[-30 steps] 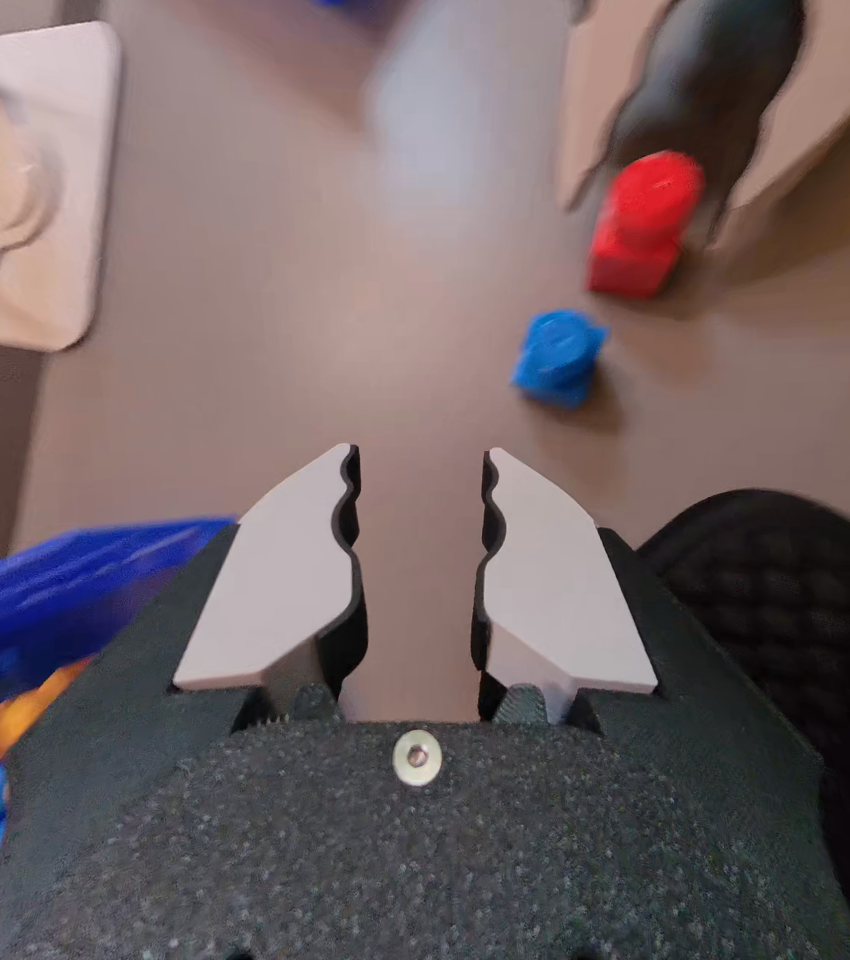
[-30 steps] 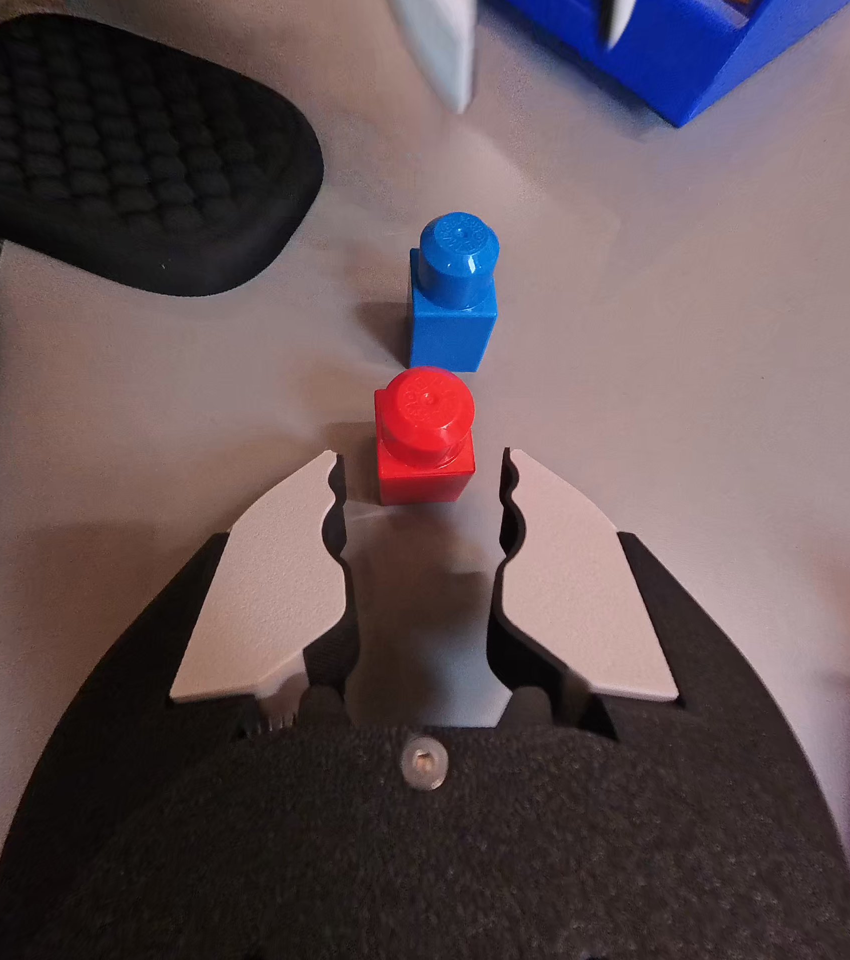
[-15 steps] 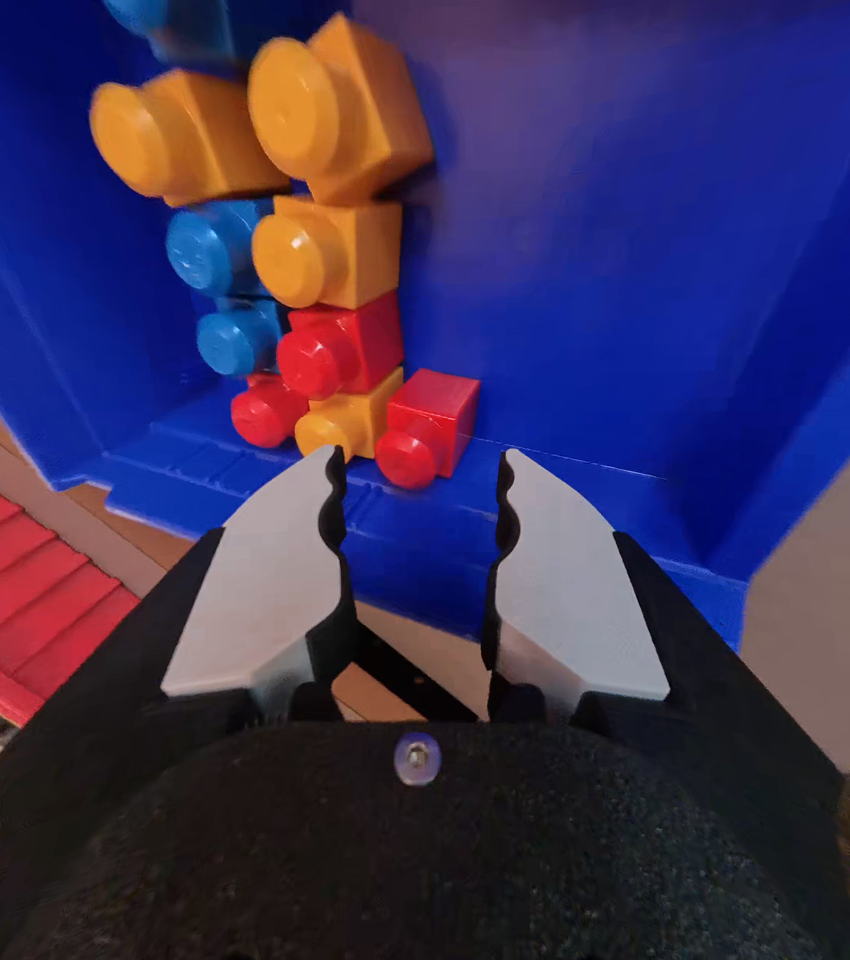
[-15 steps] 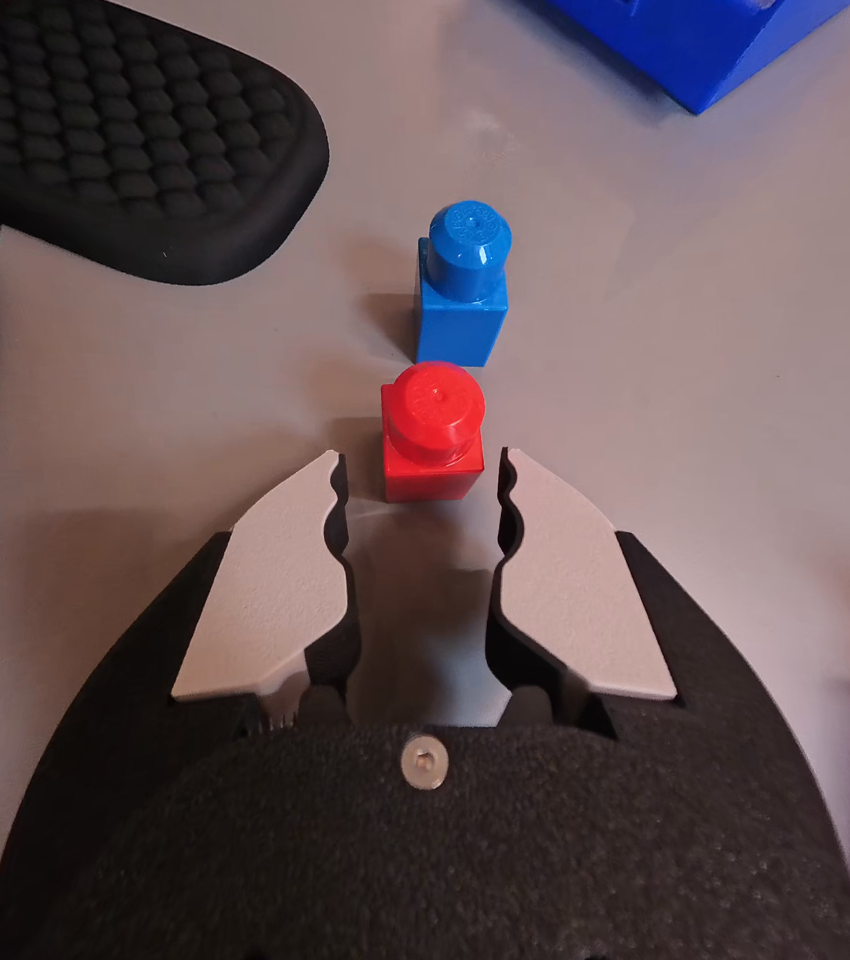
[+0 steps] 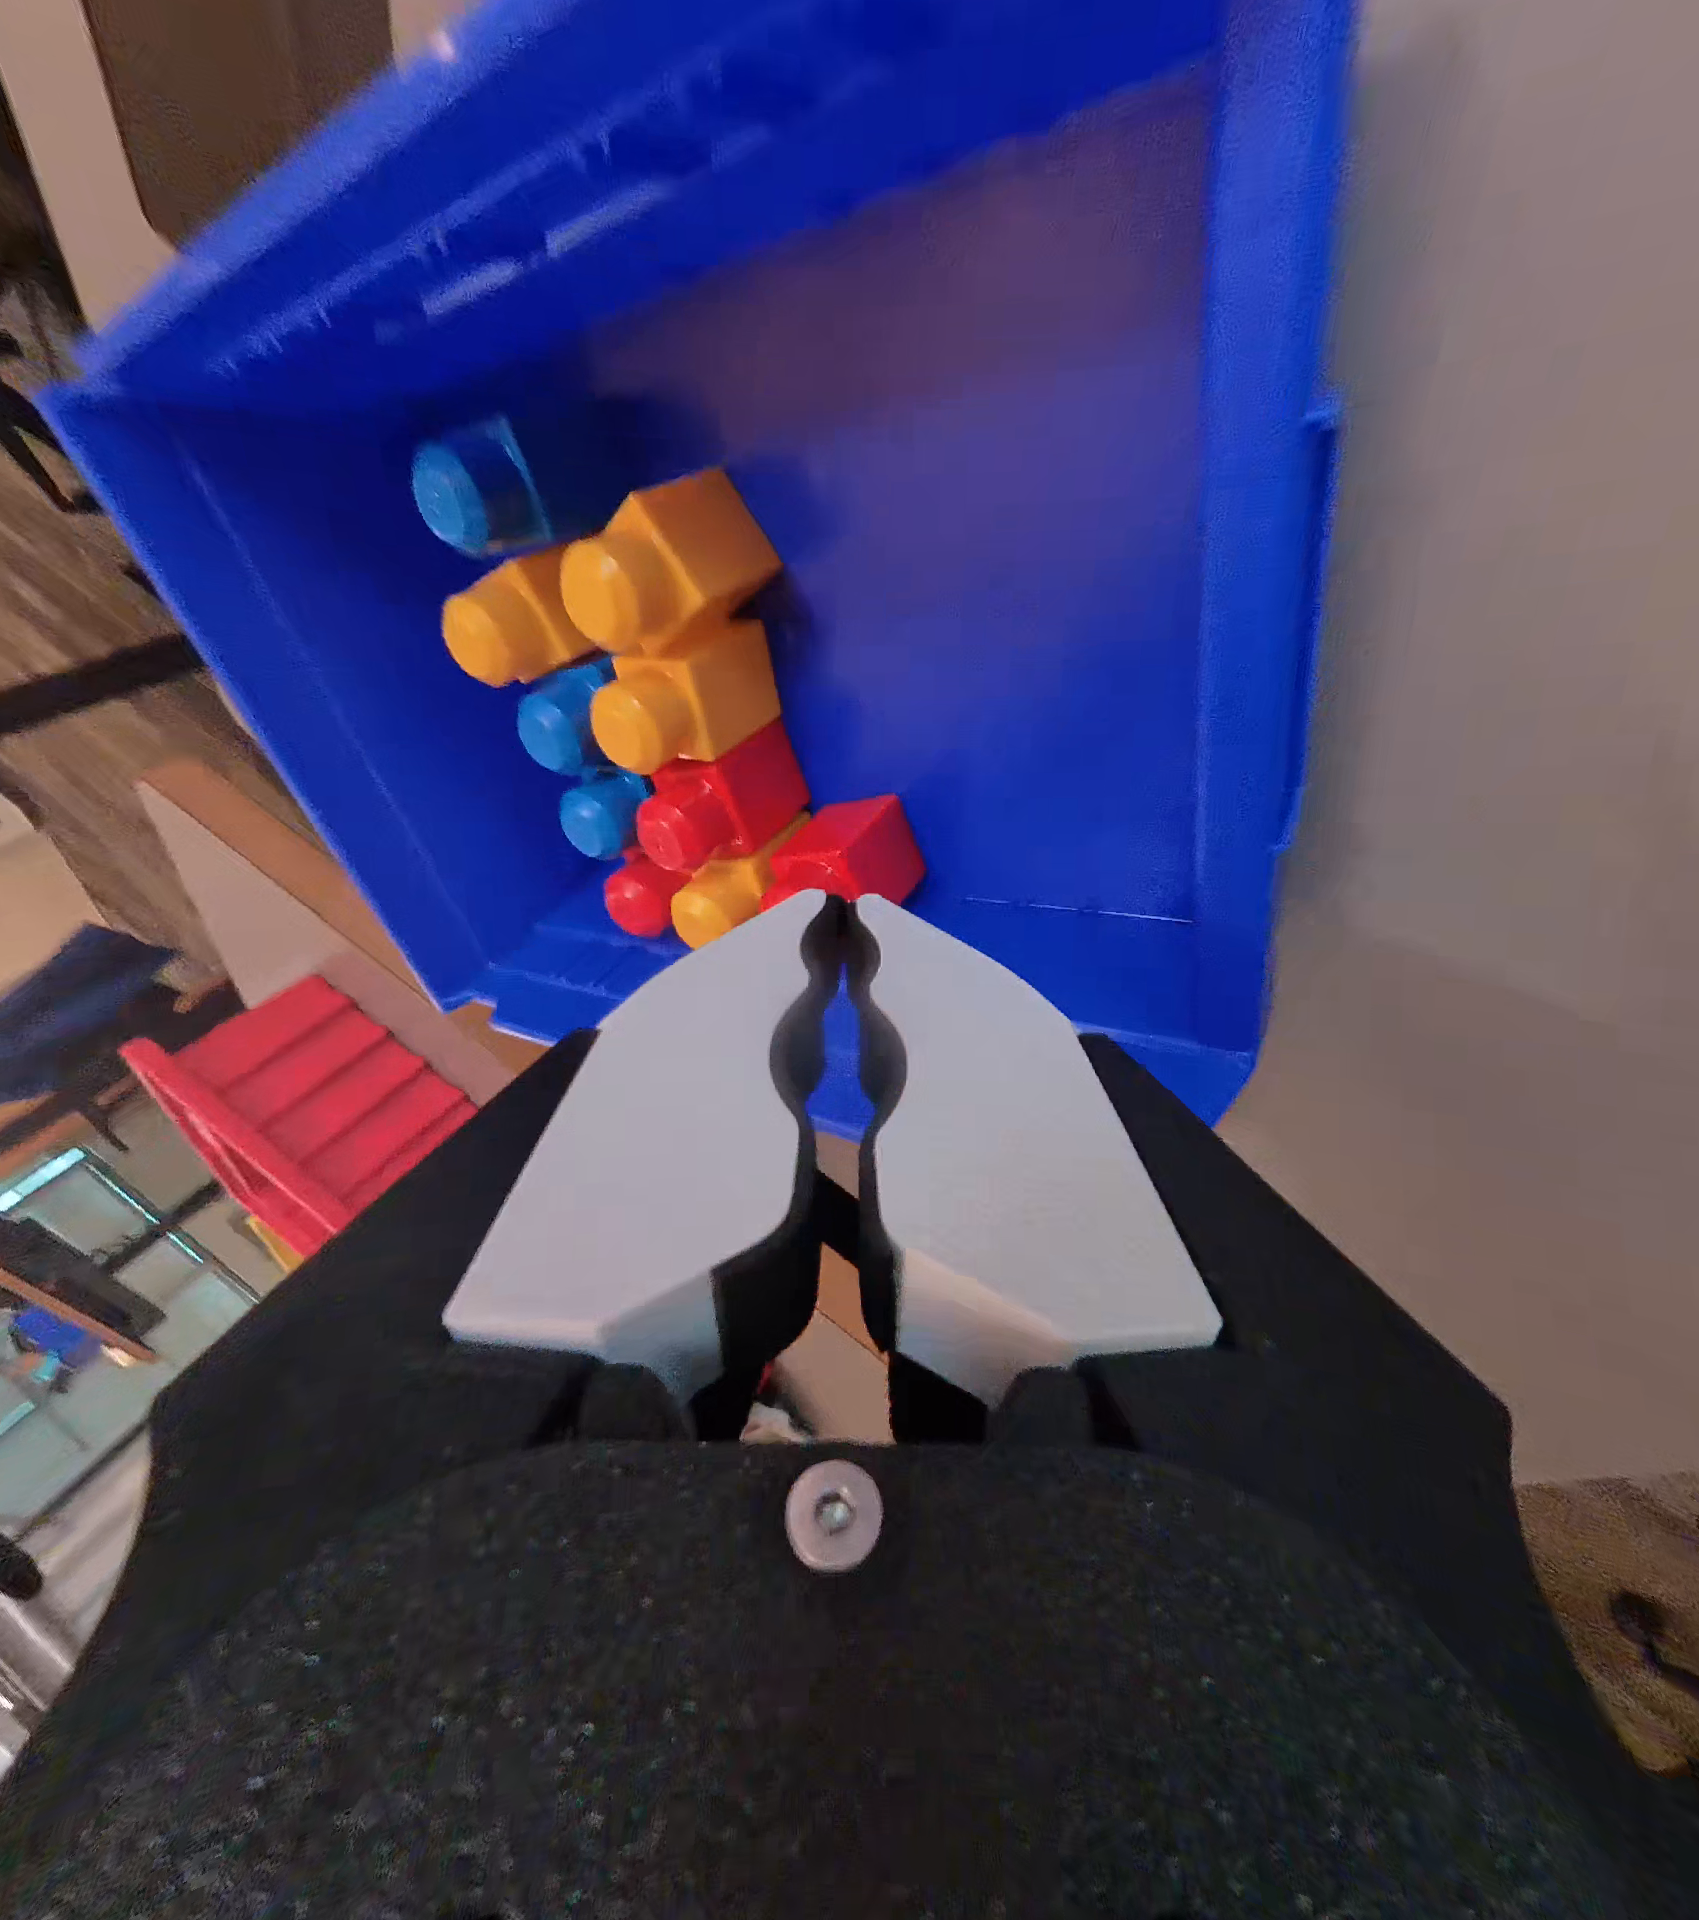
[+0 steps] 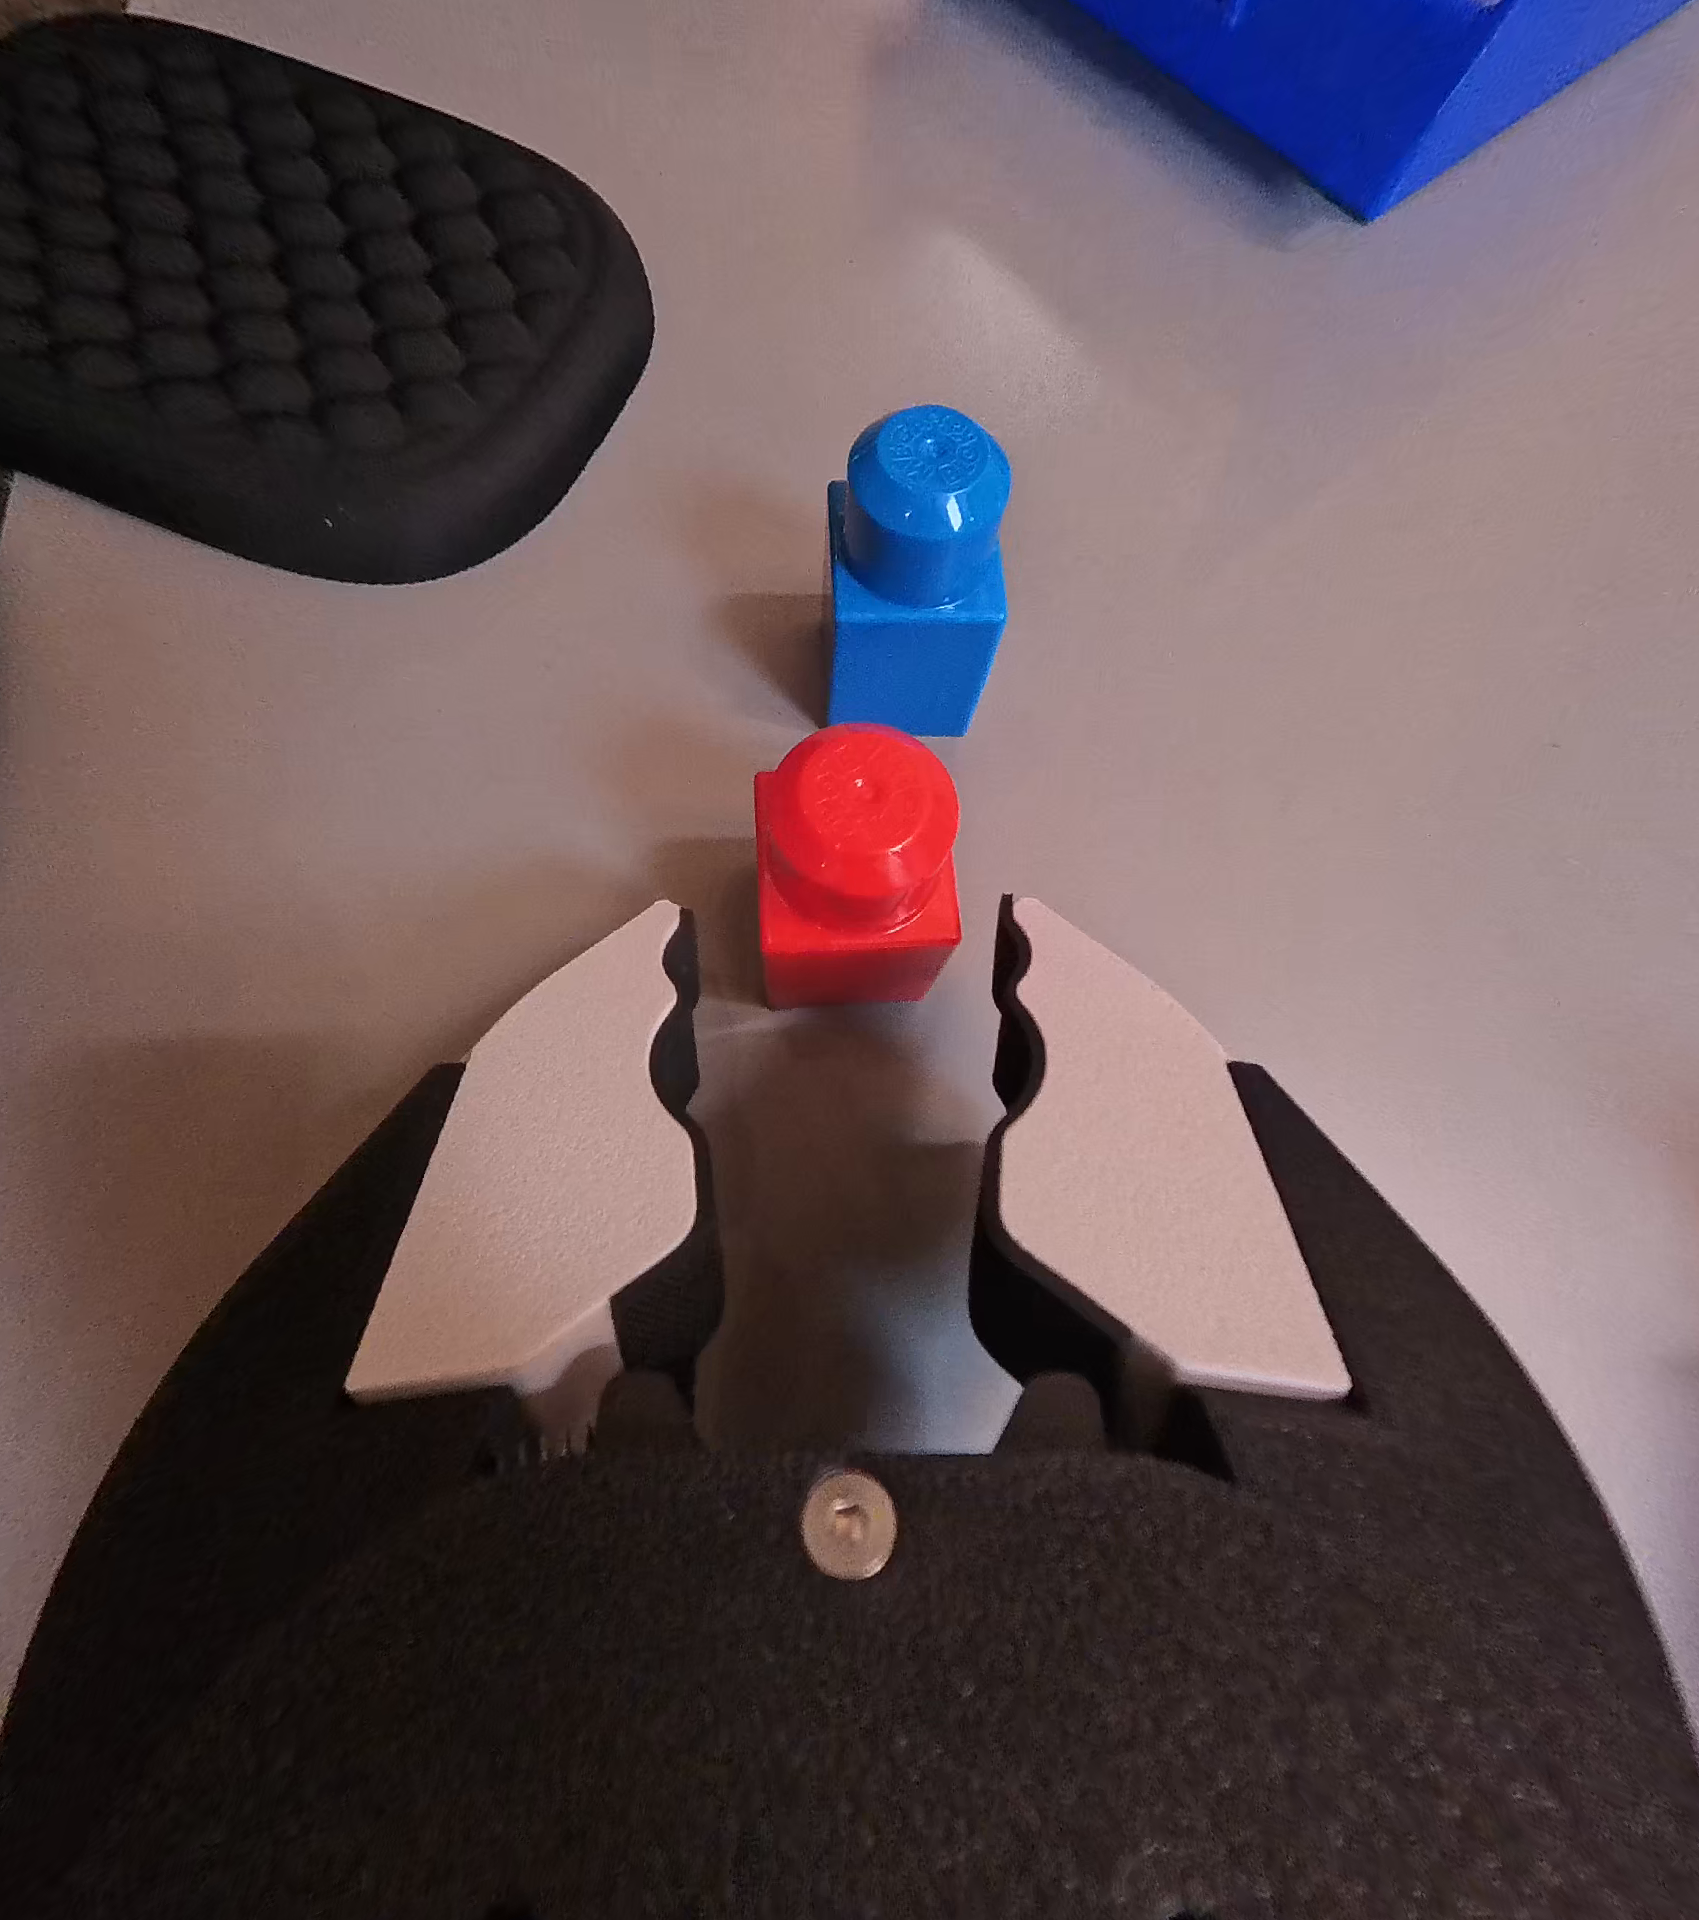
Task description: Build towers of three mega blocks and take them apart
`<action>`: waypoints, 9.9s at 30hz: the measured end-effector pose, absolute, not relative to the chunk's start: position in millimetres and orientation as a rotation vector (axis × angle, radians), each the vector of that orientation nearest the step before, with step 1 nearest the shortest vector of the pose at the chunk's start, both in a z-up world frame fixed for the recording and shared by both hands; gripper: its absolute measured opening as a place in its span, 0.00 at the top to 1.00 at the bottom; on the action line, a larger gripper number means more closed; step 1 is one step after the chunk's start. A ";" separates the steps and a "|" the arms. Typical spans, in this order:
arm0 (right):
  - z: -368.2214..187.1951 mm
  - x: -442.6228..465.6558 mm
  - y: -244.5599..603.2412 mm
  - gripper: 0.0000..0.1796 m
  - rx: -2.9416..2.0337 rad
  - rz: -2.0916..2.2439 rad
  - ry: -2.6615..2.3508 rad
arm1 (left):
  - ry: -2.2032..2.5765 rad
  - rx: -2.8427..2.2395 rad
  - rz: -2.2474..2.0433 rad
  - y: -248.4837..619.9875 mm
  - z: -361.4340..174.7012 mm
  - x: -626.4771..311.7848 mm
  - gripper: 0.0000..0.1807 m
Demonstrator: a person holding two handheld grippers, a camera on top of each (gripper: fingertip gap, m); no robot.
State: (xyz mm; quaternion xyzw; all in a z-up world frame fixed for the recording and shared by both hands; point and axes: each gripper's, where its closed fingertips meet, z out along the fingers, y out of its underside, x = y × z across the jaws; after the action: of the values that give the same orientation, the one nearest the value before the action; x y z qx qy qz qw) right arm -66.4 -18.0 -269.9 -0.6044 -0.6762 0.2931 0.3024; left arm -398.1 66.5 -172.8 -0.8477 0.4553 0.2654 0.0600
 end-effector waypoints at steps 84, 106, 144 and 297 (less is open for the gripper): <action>-163.5 -56.2 7.8 0.80 -1.383 1.180 -1.230 | 1.794 -1.947 -0.401 -39.8 -265.0 -53.6 0.80; -149.2 -56.5 -15.6 0.80 -1.271 1.326 -1.254 | 1.396 -1.950 -0.488 -27.6 -272.5 -42.8 0.79; -229.1 -60.0 -50.3 0.80 -1.478 0.900 -1.848 | 1.571 -2.026 -0.490 -49.3 -269.6 -62.2 0.80; -171.2 -67.2 -35.6 0.84 -1.255 1.039 -1.517 | 1.416 -1.672 -0.401 -24.7 -228.5 -77.7 0.80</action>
State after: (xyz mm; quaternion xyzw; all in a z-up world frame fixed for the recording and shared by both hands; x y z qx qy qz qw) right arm -67.2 -35.6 -171.2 -0.5057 -0.6111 0.4189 0.4419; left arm -77.7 -24.7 -228.5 -0.6736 0.5703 -0.1614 0.4414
